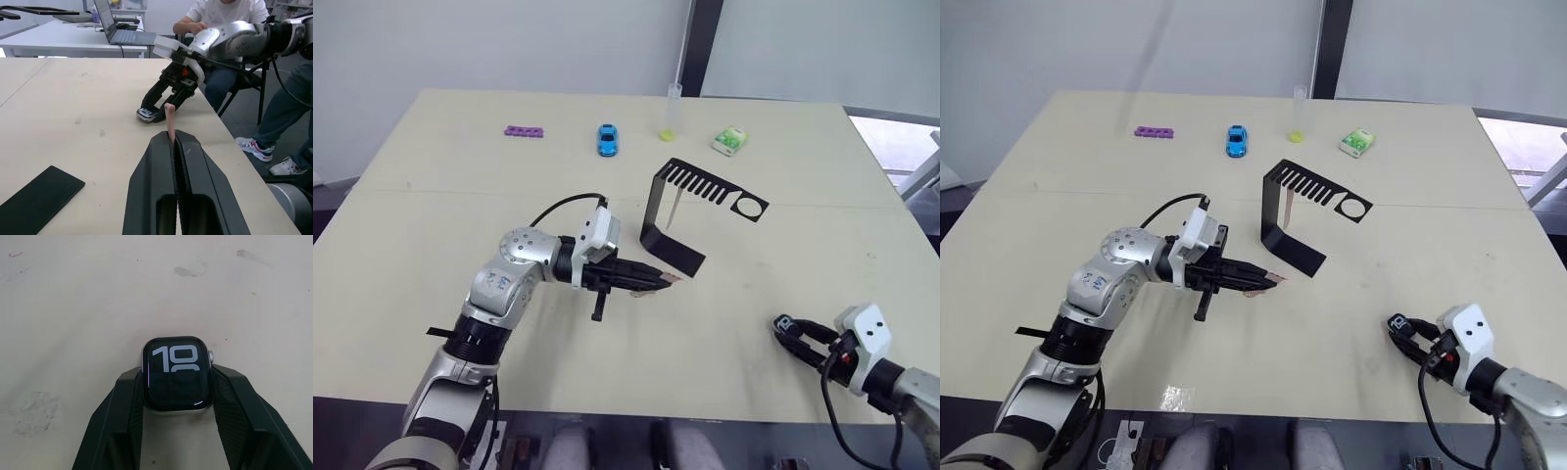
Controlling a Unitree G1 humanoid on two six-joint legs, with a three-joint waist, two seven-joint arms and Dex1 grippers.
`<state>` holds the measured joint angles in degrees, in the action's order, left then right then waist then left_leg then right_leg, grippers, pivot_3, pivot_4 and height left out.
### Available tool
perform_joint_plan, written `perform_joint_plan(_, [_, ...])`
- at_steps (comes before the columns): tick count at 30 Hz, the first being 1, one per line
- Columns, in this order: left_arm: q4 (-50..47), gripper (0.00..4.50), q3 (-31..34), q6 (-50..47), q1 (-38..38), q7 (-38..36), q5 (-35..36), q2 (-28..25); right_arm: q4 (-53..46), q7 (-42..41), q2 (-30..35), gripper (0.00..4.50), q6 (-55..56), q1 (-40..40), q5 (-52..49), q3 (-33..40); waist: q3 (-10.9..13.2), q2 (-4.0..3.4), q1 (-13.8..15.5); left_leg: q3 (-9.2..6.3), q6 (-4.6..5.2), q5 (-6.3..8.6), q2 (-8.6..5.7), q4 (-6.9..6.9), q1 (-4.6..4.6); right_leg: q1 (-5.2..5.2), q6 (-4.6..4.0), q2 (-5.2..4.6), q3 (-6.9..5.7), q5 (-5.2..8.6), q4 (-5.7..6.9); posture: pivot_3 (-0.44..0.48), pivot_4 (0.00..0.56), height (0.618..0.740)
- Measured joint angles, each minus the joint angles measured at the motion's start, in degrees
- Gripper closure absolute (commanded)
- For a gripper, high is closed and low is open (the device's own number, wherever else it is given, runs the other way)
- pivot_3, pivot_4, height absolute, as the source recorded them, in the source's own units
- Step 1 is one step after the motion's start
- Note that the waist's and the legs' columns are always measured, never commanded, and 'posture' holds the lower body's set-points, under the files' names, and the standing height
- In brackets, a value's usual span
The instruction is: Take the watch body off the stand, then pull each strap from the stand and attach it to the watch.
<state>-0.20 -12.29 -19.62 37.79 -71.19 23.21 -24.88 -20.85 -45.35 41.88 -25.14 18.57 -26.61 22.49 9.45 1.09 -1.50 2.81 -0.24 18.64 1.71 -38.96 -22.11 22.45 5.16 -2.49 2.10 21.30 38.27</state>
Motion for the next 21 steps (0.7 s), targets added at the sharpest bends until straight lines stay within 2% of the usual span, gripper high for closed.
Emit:
perform_joint_plan(3, [3.38,4.50,-1.84,8.73,0.54,-1.50,-5.12,-0.85,-7.27,0.39,4.65,3.00,-11.82,-1.53,-8.26,2.38,0.00,0.00,-0.07,0.00,-0.01,-0.01,0.03,-0.02,0.02,-0.02,0.00,0.02,0.00,0.00,-0.01,0.000,0.150,0.740])
perform_joint_plan(5, [5.65,4.50,-3.42,15.23,0.94,-2.51,-8.50,-0.89,-10.95,3.10,6.79,3.00,-22.10,-5.45,-17.22,3.16,0.00,0.00,0.01,-0.02,0.00,0.00,0.03,-0.05,0.00,-0.02,0.00,0.00,-0.02,0.00,-0.02,0.000,0.150,0.740])
perform_joint_plan(8, [7.79,4.50,-4.82,22.80,1.70,-2.97,-11.49,0.01,-12.61,10.50,7.21,3.00,-35.01,-12.91,-31.25,3.46,0.00,0.00,0.15,-0.04,0.03,0.02,0.02,-0.06,-0.05,0.00,0.00,-0.04,-0.03,0.00,-0.03,0.000,0.150,0.740])
perform_joint_plan(10, [8.28,4.50,-5.18,25.98,2.07,-2.96,-12.63,0.31,-12.38,15.41,7.21,3.00,-39.60,-15.99,-38.17,3.51,0.00,0.01,0.27,-0.05,0.06,0.04,0.02,-0.06,-0.08,0.01,0.00,-0.05,-0.04,0.00,-0.07,0.000,0.150,0.740])
perform_joint_plan(15, [10.25,4.50,-6.23,31.73,3.11,-2.29,-15.09,2.20,-7.90,30.33,7.94,3.00,-44.39,-19.50,-58.15,1.53,0.00,0.01,1.12,-0.04,0.15,0.09,0.01,-0.10,-0.16,0.01,0.02,-0.08,-0.05,-0.01,-0.15,0.000,0.150,0.740])
perform_joint_plan(21, [13.27,4.50,-6.96,35.71,5.80,-0.68,-17.56,4.72,-5.93,41.13,12.05,3.00,-41.89,-20.41,-71.89,-3.32,0.00,0.01,1.35,-0.04,0.20,0.11,0.02,-0.12,-0.22,0.01,0.06,-0.06,-0.07,-0.03,-0.25,0.000,0.150,0.740])
